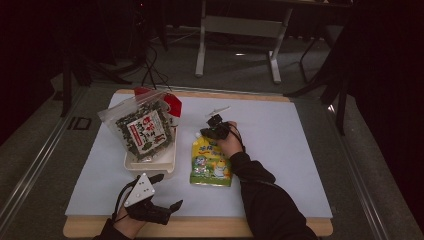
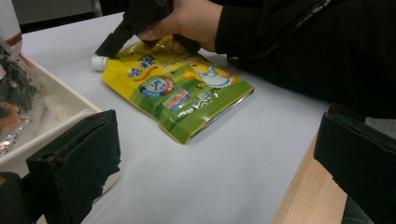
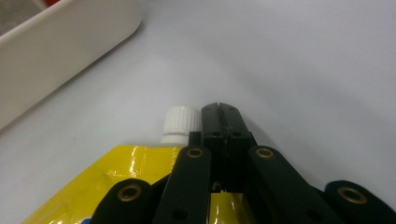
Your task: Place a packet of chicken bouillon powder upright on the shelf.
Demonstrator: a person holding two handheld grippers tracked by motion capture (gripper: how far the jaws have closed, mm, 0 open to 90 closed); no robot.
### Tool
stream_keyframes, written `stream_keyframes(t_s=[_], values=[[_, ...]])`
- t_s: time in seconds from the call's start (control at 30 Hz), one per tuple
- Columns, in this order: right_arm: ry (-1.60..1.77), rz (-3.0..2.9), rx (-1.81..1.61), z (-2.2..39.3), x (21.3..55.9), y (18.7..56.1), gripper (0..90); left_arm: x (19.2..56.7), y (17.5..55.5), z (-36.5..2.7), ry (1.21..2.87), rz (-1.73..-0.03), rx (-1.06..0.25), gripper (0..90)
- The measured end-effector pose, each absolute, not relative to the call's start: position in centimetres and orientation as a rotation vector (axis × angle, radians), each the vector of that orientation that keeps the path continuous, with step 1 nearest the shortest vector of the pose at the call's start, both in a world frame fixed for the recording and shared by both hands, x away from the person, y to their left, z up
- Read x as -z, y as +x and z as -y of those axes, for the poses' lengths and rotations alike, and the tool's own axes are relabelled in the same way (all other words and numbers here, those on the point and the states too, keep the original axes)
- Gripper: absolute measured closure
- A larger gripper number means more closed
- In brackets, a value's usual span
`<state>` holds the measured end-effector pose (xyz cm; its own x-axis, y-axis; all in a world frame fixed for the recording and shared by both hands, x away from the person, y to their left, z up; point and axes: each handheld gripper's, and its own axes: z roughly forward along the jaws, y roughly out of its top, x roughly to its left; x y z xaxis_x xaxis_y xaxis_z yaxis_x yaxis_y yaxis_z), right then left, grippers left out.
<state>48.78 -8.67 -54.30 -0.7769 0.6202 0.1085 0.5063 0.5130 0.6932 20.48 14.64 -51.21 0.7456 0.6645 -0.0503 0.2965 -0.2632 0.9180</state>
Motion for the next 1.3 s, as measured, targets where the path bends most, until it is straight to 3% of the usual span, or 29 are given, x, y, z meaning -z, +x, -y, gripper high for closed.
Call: stream_keyframes(t_s=[0.77,1.3], values=[[0.873,-2.647,-1.111,9.9,54.1,43.3,89.9,51.5,20.7,-14.2,1.869,-0.727,-0.414,1.6],[0.853,-2.578,-1.073,15.1,49.9,42.0,71.0,51.9,20.9,-14.1,1.867,-0.711,-0.4,1.6]])
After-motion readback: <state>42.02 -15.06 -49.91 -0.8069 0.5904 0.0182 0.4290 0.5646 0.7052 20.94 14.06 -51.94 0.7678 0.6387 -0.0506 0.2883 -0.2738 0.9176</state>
